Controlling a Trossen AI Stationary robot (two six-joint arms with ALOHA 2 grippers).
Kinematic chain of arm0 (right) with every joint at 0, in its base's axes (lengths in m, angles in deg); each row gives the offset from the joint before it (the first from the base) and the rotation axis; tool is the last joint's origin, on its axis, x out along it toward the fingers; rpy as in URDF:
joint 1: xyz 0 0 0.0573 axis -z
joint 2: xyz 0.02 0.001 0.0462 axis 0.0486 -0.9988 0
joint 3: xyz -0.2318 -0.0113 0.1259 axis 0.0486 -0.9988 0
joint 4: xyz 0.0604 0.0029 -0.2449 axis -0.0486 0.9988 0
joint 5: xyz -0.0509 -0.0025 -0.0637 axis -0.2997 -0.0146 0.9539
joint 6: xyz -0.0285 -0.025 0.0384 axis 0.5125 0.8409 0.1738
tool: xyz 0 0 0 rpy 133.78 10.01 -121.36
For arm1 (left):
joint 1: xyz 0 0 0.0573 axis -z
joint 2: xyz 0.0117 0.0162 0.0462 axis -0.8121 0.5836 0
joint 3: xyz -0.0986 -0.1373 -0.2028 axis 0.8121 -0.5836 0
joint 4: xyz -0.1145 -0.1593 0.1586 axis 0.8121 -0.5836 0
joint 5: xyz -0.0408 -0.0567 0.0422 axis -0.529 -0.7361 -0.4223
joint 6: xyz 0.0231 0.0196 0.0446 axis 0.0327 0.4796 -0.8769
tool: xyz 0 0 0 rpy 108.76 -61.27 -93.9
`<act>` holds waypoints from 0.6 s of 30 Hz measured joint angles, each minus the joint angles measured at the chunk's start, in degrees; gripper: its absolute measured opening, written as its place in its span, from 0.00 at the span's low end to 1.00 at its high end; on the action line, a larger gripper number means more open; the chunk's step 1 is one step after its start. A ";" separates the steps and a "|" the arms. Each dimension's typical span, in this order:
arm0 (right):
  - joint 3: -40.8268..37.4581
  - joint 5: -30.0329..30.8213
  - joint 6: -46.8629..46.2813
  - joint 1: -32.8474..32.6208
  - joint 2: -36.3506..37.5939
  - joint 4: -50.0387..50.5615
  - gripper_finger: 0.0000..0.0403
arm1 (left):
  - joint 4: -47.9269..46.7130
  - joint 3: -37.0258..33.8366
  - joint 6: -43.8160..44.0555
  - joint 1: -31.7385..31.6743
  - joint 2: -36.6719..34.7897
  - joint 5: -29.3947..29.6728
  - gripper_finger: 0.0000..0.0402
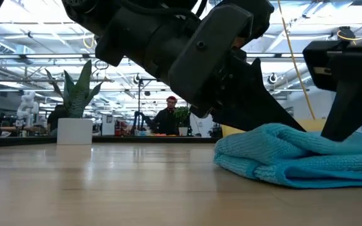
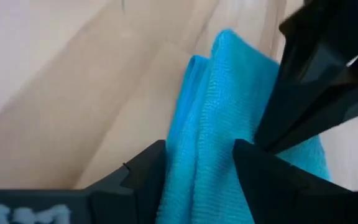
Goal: Fold microfiber towels
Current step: Fold the blue kitchen towel
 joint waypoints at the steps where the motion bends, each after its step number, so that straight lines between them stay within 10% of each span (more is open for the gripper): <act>1: 0.00 -0.05 -0.04 0.25 0.00 0.76 0.45 | 0.06 0.00 0.00 0.00 0.00 0.21 0.05; 18: 0.10 -1.38 -2.00 0.95 -1.79 2.58 0.05 | -7.67 0.09 -1.39 3.80 -7.43 14.95 0.06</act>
